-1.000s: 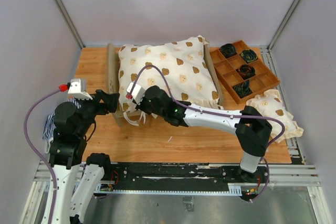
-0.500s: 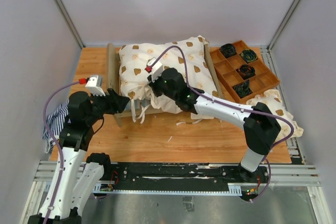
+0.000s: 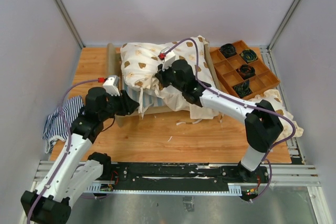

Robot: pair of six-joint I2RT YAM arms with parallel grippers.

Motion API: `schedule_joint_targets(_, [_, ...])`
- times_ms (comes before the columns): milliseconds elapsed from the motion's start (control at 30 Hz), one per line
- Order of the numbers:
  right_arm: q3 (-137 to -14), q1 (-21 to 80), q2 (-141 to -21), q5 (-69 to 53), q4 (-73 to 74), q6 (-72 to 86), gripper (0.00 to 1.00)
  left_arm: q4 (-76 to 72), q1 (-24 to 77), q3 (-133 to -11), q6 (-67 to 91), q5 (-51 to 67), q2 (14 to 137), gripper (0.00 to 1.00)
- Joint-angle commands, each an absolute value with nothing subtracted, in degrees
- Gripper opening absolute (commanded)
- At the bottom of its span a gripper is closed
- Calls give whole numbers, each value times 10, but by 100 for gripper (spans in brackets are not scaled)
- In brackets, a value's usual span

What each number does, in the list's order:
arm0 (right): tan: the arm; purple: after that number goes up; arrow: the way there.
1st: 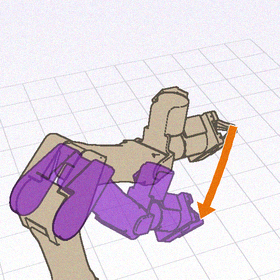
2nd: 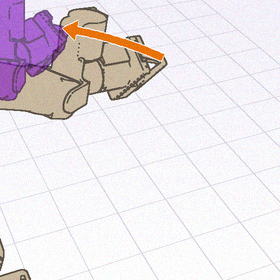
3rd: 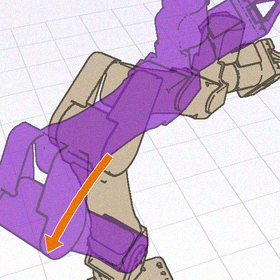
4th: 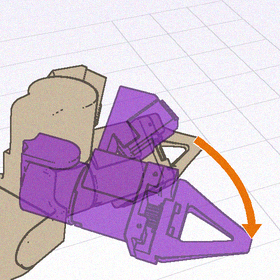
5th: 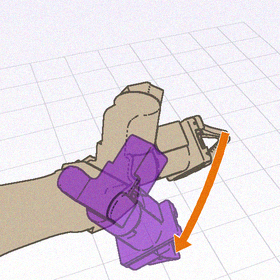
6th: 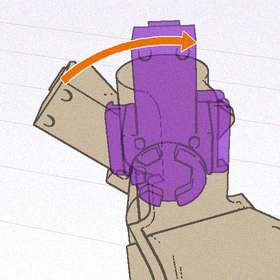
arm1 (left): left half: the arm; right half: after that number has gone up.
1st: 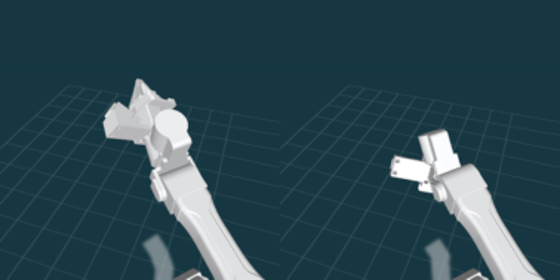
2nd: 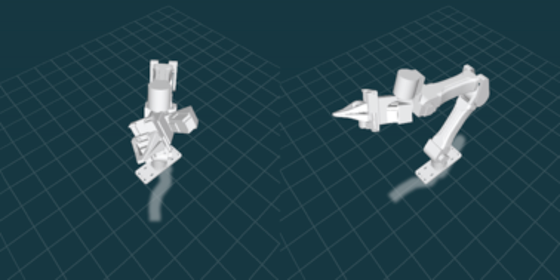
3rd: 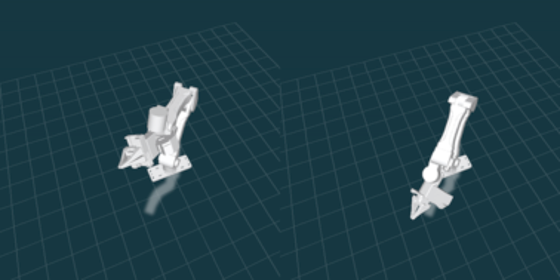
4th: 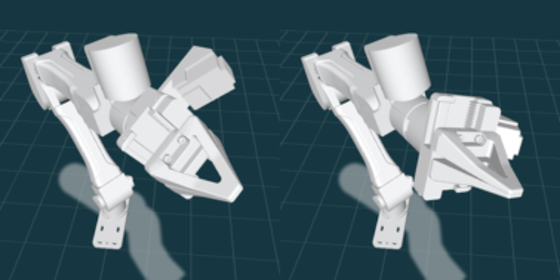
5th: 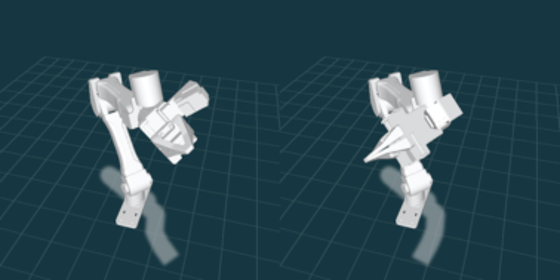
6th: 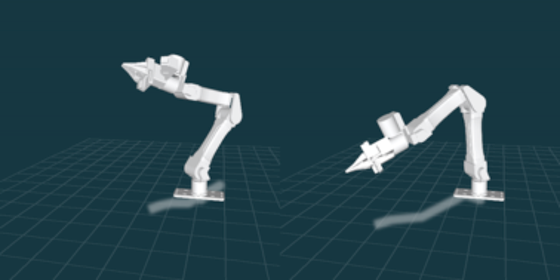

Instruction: Set up the pet bed

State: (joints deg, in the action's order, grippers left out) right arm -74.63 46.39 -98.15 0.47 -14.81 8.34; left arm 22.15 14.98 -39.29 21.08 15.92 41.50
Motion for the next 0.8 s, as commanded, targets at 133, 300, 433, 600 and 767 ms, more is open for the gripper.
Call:
schedule_joint_targets(133, [-765, 433, -982, 2, -169, 116, 0, 191, 170, -382, 211, 139, 441, 40])
schedule_joint_targets(300, [-763, 428, -979, -1, -172, 119, 0, 183, 170, -375, 212, 202, 428, 51])
schedule_joint_targets(433, [-765, 426, -977, -2, -173, 119, 0, 152, 170, -354, 223, 261, 408, 52])
schedule_joint_targets(600, [-762, 424, -974, 0, -172, 118, 0, 141, 170, -331, 222, 288, 425, 54])
schedule_joint_targets(767, [-764, 424, -974, -2, -171, 120, 0, 119, 183, -324, 232, 303, 441, 54])
